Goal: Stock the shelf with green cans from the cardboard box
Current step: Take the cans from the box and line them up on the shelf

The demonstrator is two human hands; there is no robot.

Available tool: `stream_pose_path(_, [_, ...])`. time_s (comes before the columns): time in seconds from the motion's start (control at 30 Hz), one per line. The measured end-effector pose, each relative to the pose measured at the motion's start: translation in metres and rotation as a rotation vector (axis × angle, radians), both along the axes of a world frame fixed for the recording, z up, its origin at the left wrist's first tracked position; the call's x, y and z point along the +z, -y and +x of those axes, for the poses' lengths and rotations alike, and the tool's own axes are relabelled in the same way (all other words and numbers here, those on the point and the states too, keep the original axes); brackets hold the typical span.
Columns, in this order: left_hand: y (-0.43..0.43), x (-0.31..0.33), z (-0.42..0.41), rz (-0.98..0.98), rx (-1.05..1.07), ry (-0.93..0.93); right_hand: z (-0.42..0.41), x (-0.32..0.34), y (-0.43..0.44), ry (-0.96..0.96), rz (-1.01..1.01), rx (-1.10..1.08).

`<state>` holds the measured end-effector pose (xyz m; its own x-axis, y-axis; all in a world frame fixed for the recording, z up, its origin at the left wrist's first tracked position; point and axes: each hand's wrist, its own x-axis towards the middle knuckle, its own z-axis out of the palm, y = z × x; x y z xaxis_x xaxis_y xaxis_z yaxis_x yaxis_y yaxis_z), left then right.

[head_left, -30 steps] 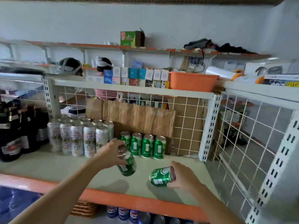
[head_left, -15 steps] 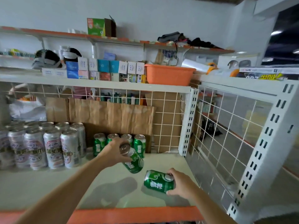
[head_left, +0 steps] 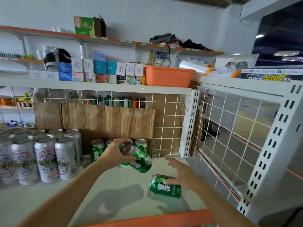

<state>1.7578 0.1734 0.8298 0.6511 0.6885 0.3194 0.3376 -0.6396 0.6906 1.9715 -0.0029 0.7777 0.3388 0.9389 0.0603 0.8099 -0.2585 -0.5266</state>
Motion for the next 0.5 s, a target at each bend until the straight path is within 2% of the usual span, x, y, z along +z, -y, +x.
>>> stream_pose_path(0.13, [-0.001,0.004,0.004,-0.017,-0.036,0.001,-0.020,0.026,-0.018,-0.009,0.086,0.057])
stream_pose_path(0.3, [0.000,0.014,0.009,-0.053,-0.109,0.025,-0.039,0.039,-0.038,-0.158,0.187,0.137])
stream_pose_path(0.4, [0.000,0.022,0.011,-0.073,-0.167,0.039,-0.040,0.037,-0.047,-0.163,0.256,0.116])
stream_pose_path(0.5, [-0.001,0.025,0.012,-0.117,-0.200,0.059,-0.040,0.034,-0.050,-0.259,0.336,0.083])
